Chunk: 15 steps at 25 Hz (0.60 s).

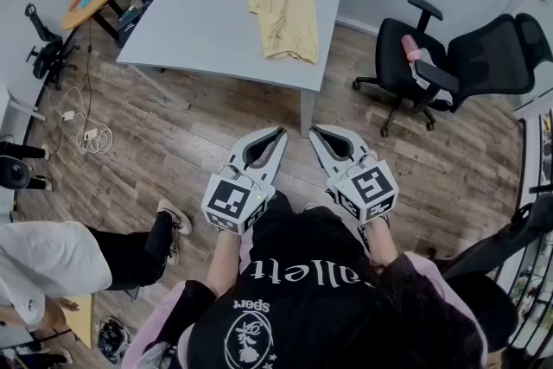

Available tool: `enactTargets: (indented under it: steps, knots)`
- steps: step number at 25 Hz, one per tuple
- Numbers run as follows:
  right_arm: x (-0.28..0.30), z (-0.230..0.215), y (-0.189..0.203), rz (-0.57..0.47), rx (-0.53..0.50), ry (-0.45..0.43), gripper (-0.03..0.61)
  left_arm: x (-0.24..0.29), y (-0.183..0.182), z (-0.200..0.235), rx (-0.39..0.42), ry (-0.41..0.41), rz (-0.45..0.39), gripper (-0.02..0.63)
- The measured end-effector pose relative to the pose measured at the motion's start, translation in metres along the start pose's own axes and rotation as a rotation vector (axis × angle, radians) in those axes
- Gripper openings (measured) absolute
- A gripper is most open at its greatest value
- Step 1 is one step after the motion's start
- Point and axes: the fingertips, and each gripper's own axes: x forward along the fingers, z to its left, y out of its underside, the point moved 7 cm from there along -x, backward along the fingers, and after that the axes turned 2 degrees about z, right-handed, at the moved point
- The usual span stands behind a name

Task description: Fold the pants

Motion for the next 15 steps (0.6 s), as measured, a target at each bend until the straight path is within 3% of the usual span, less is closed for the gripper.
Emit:
enactTargets:
  steps: [15]
  knots:
    - [0.029, -0.003, 0.003, 0.013, -0.010, -0.018, 0.023, 0.000, 0.013, 0.028, -0.022, -0.024, 0.032, 0.032]
